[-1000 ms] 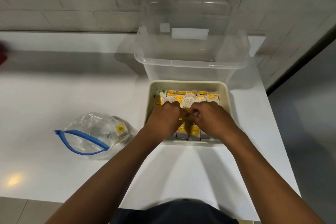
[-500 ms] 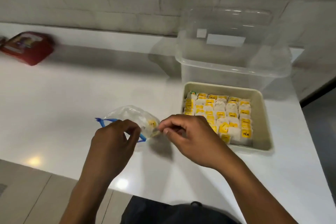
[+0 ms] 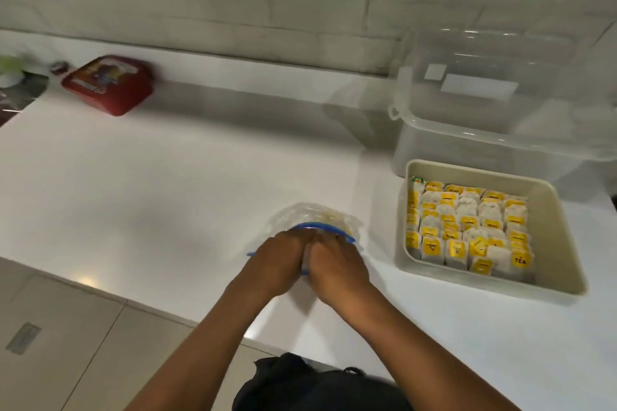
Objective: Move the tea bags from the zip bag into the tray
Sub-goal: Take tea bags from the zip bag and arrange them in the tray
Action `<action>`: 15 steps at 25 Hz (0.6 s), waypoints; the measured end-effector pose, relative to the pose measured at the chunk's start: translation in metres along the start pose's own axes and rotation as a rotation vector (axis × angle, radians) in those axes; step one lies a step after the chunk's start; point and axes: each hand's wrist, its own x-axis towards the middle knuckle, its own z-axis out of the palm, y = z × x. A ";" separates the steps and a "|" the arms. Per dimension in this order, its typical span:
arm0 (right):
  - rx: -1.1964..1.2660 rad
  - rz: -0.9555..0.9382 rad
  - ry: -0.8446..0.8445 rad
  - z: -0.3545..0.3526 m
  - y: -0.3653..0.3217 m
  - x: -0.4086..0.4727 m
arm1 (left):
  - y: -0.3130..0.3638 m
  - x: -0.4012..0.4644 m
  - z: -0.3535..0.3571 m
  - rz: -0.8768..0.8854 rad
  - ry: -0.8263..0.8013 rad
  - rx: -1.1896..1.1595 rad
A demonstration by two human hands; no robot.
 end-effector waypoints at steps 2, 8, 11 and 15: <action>-0.124 0.087 0.061 0.009 0.004 0.011 | 0.008 0.005 0.008 0.025 -0.009 0.122; -0.196 0.267 0.118 0.033 0.012 0.021 | 0.019 0.022 0.022 0.022 -0.029 0.185; -0.234 0.315 0.145 0.033 0.010 0.025 | 0.022 0.020 0.025 0.018 0.085 0.105; -0.235 0.323 0.282 0.034 0.008 0.037 | 0.017 0.016 0.015 0.055 0.217 0.044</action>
